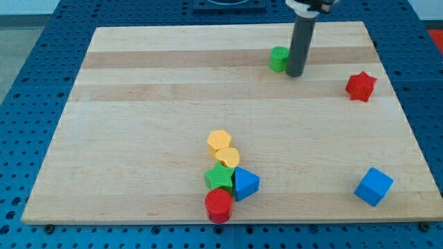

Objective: Push the green circle to the yellow heart

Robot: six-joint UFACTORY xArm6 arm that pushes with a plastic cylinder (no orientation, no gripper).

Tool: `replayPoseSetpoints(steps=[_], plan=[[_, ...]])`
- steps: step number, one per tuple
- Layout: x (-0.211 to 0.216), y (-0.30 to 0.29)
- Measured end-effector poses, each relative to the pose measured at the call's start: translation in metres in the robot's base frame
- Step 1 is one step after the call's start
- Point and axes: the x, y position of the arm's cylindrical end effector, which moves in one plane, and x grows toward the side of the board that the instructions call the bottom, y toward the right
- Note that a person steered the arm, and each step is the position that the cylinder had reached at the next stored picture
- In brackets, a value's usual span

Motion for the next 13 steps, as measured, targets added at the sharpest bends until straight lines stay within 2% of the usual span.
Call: replayPoseSetpoints(steps=[1, 2, 3, 4, 5, 8, 9, 11, 12, 13], plan=[[-0.031, -0.015], [-0.038, -0.003], [-0.027, 0.044], [-0.071, 0.066], [-0.118, 0.041], [-0.107, -0.041], [-0.079, -0.062], [0.028, -0.079], [0.018, -0.079], [-0.045, -0.079]])
